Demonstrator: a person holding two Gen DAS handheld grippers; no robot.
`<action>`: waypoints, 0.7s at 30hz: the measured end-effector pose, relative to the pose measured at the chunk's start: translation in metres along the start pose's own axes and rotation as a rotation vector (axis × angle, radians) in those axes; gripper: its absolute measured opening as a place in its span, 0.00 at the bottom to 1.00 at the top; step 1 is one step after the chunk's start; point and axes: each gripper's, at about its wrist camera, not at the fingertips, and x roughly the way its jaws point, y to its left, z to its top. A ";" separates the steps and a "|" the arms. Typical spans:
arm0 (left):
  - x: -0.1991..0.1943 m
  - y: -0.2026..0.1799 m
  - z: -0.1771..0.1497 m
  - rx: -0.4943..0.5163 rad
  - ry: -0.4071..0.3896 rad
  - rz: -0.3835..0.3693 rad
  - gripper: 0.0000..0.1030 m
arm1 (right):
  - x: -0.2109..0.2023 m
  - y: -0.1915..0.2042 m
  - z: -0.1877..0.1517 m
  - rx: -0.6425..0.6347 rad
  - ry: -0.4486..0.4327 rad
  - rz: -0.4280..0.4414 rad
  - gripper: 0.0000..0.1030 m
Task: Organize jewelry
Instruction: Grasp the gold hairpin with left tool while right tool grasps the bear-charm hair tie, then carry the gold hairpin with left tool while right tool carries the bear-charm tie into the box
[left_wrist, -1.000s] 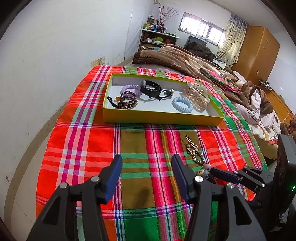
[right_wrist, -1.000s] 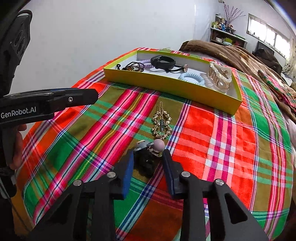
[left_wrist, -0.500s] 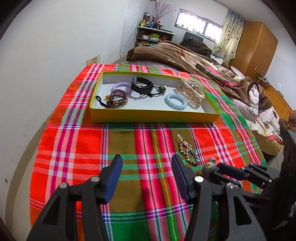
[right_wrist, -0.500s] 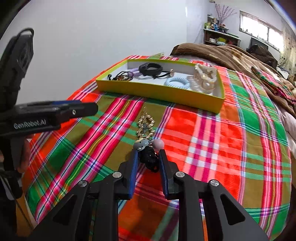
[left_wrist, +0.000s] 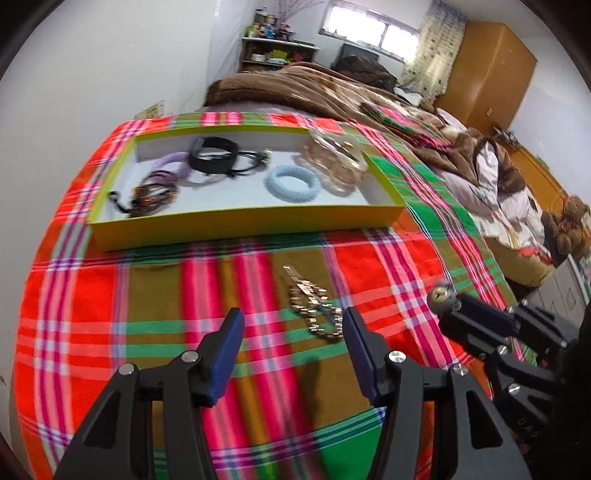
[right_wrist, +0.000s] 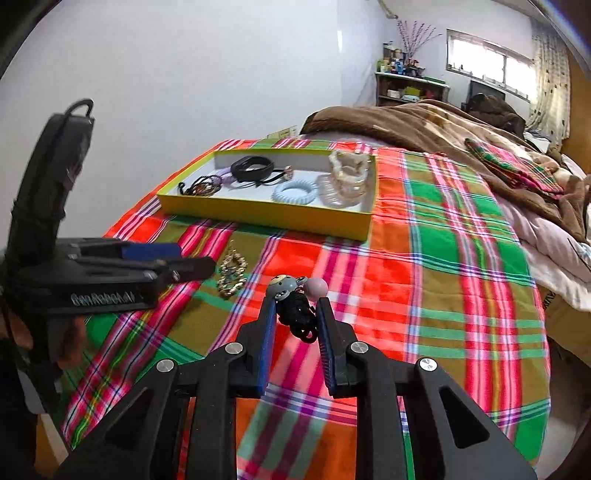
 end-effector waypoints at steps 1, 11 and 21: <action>0.003 -0.003 0.000 0.004 0.005 0.002 0.56 | -0.001 -0.002 0.000 0.001 -0.003 -0.005 0.22; 0.021 -0.022 0.002 0.047 0.023 0.066 0.56 | -0.003 -0.015 -0.003 0.012 -0.015 -0.017 0.22; 0.024 -0.032 0.001 0.099 0.015 0.165 0.46 | -0.001 -0.022 -0.005 0.020 -0.018 -0.014 0.22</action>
